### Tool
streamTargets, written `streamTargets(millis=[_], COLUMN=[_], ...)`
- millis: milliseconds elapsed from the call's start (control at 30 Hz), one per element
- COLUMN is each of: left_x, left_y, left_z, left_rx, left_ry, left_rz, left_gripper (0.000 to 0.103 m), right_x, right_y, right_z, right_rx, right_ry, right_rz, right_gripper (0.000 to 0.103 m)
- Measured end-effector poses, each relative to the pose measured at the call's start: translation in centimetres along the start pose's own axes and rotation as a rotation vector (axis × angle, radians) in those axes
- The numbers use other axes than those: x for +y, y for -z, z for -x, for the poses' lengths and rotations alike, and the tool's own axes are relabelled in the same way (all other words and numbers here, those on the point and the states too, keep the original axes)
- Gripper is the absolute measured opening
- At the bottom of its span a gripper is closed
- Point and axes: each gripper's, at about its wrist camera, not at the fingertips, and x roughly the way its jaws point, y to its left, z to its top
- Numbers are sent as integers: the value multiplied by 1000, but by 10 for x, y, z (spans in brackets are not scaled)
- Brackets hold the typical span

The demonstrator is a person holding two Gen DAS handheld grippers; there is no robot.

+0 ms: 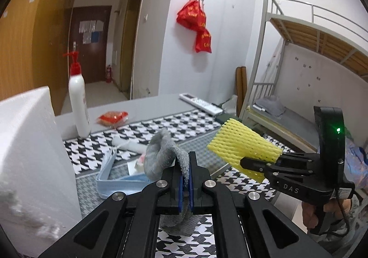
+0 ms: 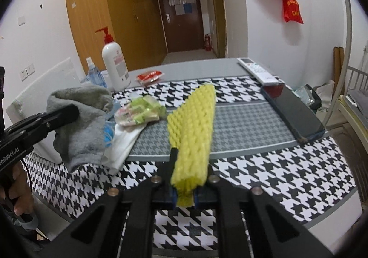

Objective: Organize soft objects
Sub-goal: 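Lift the sock and net and carry both toward the white foam box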

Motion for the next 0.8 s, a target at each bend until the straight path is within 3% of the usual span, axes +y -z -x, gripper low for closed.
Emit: streamTargets(millis=[200,800], left_x=[-3,-2], left_y=[-12,-31], left_z=[18,34], left_rx=[-61,-99], left_ry=[-8,-53], left_rz=[-23,-28], left_gripper=[4,4], right_x=[6,25], right_y=[-7,-21], right_z=[18,46], right_rx=[-50,-136], right_ry=[5,-13], right_rz=[5,24], right_gripper=[13,13])
